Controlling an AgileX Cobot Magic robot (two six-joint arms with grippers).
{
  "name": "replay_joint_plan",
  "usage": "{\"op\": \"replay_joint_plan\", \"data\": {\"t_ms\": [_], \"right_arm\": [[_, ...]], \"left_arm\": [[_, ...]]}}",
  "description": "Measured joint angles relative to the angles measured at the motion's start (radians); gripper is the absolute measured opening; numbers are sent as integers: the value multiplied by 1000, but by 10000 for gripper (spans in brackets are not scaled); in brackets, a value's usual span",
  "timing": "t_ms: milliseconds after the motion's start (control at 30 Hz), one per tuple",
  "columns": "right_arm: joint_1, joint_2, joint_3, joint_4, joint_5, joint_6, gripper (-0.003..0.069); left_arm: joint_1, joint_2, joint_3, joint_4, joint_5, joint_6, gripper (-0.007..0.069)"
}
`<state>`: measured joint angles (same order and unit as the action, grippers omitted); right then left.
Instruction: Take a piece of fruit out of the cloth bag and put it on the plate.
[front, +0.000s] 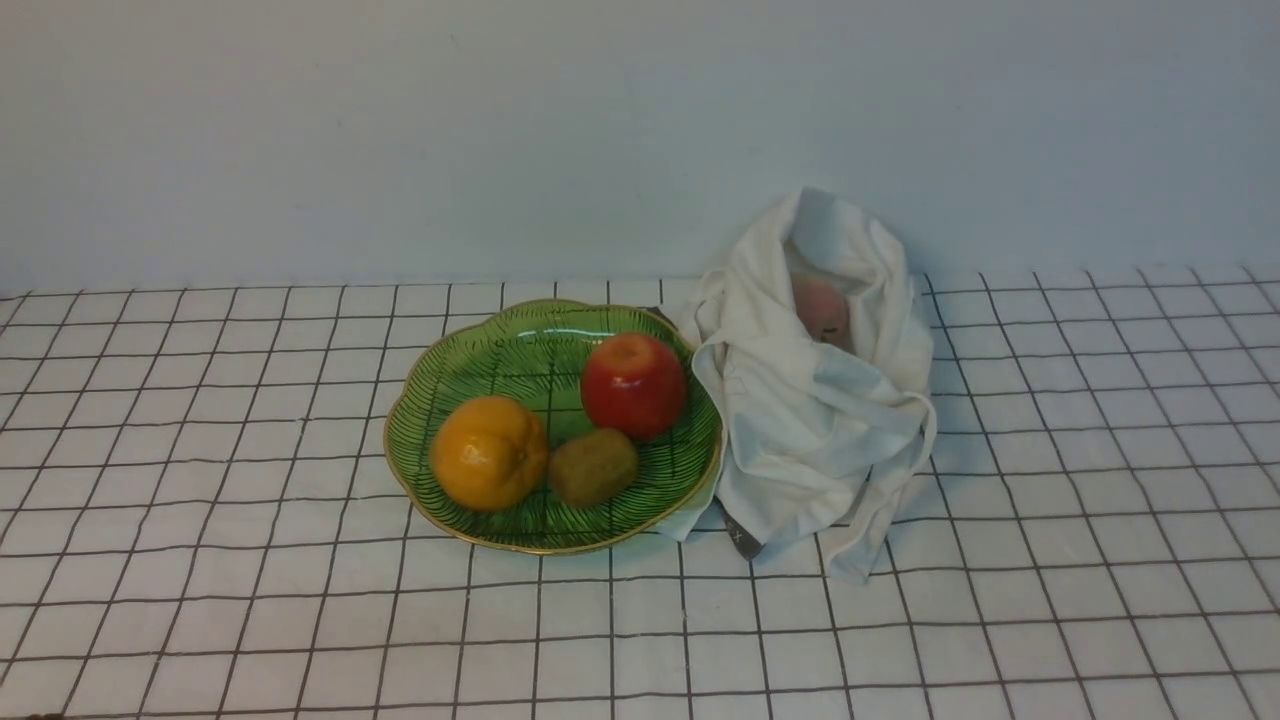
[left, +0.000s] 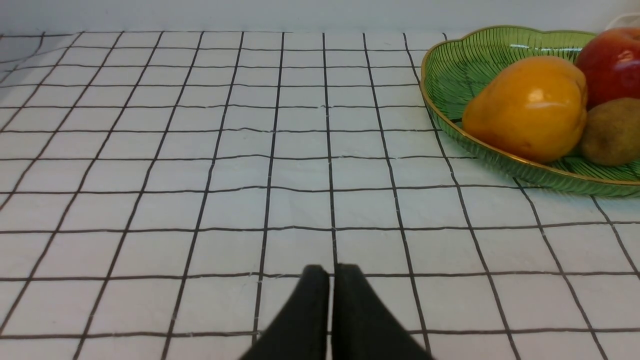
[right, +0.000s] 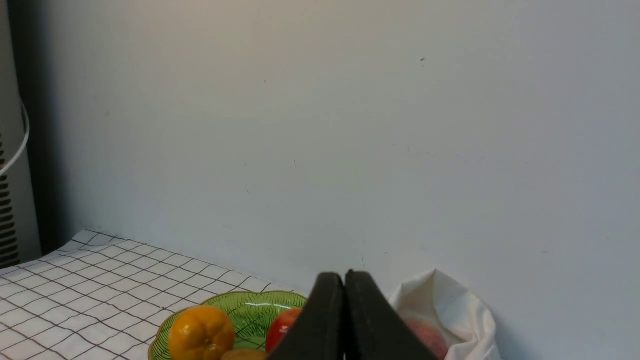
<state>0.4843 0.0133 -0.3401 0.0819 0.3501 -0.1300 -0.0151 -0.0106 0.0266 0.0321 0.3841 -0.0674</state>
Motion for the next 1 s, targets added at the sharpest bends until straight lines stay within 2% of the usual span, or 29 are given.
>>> {"op": "replay_joint_plan", "data": {"t_ms": [300, 467, 600, 767, 1000], "right_arm": [[0, -1, 9, -3, -7, 0, -14], [-35, -26, 115, -19, -25, 12, -14], [-115, -26, 197, -41, -25, 56, -14], [-299, -26, 331, -63, -25, 123, -14], [-415, -26, 368, -63, -16, 130, -14]], "left_arm": [[0, 0, 0, 0, 0, 0, -5], [0, 0, 0, 0, 0, 0, -5], [0, 0, 0, 0, 0, 0, -5], [0, 0, 0, 0, 0, 0, -5], [0, 0, 0, 0, 0, 0, -5]]}}
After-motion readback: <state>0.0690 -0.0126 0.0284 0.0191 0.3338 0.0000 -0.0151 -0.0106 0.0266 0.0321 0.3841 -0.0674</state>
